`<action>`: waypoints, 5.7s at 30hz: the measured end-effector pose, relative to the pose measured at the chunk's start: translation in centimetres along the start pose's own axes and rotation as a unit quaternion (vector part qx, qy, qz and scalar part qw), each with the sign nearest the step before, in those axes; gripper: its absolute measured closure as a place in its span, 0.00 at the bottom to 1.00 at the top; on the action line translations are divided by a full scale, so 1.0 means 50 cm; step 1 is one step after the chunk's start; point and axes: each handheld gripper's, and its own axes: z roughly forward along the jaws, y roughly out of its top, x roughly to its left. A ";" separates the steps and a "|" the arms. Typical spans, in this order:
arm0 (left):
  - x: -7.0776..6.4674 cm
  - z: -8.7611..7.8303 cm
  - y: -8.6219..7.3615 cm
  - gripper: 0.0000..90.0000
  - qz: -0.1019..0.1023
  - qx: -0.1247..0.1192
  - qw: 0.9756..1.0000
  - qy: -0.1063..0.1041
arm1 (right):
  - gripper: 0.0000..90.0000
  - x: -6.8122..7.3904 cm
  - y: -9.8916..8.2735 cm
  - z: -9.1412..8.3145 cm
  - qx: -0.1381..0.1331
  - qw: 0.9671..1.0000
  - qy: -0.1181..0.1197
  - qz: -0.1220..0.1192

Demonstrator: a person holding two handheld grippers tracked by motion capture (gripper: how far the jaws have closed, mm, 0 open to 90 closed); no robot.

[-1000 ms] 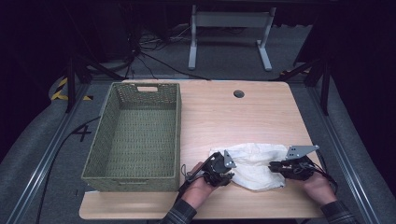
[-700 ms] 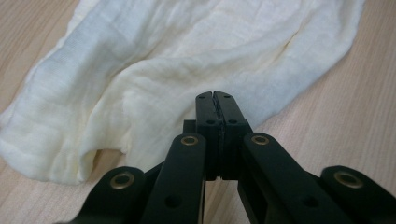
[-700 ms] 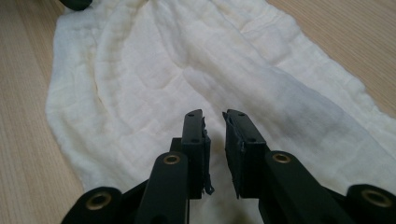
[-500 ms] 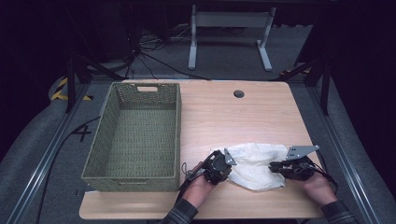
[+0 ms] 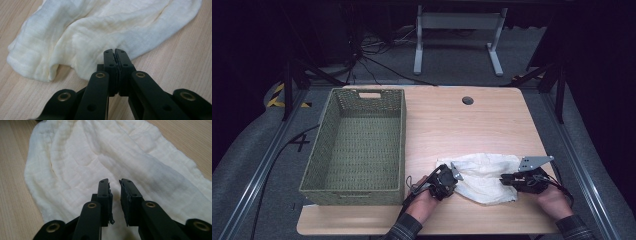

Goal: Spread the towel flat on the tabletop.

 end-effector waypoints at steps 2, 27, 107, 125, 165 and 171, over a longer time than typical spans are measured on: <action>-0.003 -0.013 0.007 0.98 -0.001 -0.012 1.000 -0.013 | 0.87 0.000 0.000 0.000 0.001 1.000 0.001 0.000; 0.056 -0.018 0.101 0.82 -0.010 -0.068 0.997 0.034 | 0.87 -0.004 -0.003 0.000 0.004 1.000 -0.003 -0.002; -0.046 -0.043 -0.096 0.55 -0.045 -0.032 0.998 0.005 | 0.81 0.038 0.173 0.157 -0.044 0.998 0.043 0.005; -0.037 -0.059 -0.095 0.55 -0.067 -0.054 0.996 0.024 | 0.98 0.084 0.168 0.103 -0.065 0.993 0.100 -0.012; -0.029 -0.017 -0.033 0.98 -0.031 0.006 0.999 0.028 | 0.93 0.014 -0.030 -0.074 -0.024 0.999 0.007 0.034; -0.023 -0.025 -0.048 0.97 -0.045 0.001 0.999 0.017 | 0.84 0.014 -0.070 -0.085 0.000 0.999 -0.002 0.052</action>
